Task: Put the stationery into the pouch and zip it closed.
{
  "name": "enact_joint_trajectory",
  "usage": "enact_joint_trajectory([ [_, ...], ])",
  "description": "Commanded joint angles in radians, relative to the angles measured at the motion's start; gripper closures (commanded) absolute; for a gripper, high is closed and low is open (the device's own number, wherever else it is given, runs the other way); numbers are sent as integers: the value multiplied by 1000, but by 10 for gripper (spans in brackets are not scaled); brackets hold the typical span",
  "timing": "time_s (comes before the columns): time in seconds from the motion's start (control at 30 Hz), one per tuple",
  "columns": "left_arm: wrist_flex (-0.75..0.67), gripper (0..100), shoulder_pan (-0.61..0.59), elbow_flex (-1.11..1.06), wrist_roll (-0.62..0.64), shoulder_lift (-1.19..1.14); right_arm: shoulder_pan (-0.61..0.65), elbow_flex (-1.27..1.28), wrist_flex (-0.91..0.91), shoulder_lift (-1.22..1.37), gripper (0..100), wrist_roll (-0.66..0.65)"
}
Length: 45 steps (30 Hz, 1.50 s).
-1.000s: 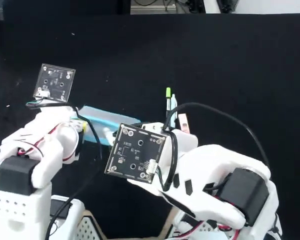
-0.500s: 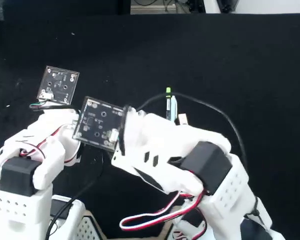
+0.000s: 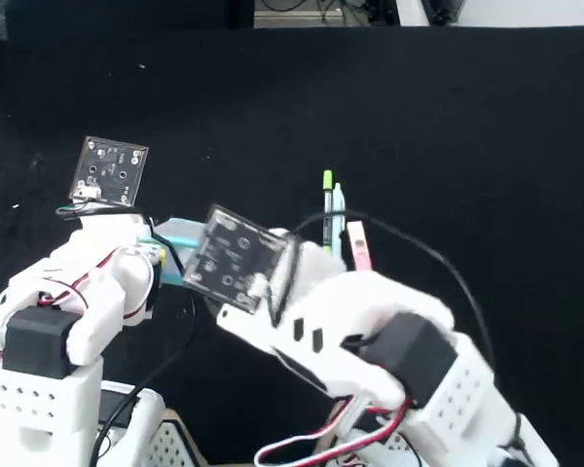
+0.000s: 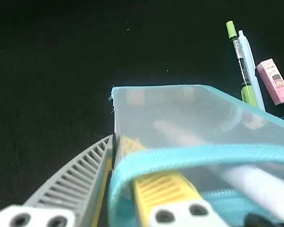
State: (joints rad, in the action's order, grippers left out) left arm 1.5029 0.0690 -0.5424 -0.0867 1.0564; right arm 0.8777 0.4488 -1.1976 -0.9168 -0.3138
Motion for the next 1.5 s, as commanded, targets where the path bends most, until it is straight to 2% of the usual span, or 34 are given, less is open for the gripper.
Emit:
enact_joint_trajectory([
  [0.0, -8, 968, -1, -24, -5, -6, 14, 202, 219, -79, 987, 14],
  [0.1, -8, 968, -1, -24, -5, -6, 14, 278, 278, -64, 987, 14],
  [0.2, -8, 968, -1, -24, -5, -6, 9, 249, 253, -28, 974, 14],
  [0.4, -8, 968, -1, -24, -5, -6, 9, 16, 35, -2, 764, 14],
  [0.63, -8, 968, -1, -24, -5, -6, -3, -334, -196, -2, 800, 14],
  [0.8, -8, 968, -1, -24, -5, -6, -195, -547, -315, 4, 837, 14],
  [0.93, -8, 968, -1, -24, -5, -6, -416, -522, -370, 47, 860, 21],
  [1.07, -8, 968, -1, -25, -5, -6, -595, -374, -353, 166, 860, 114],
  [1.17, -8, 968, -1, -25, -5, -6, -677, -272, -301, 269, 860, 199],
  [1.47, -6, 968, -1, -25, -5, -6, -715, -94, 31, 541, 864, 256],
])
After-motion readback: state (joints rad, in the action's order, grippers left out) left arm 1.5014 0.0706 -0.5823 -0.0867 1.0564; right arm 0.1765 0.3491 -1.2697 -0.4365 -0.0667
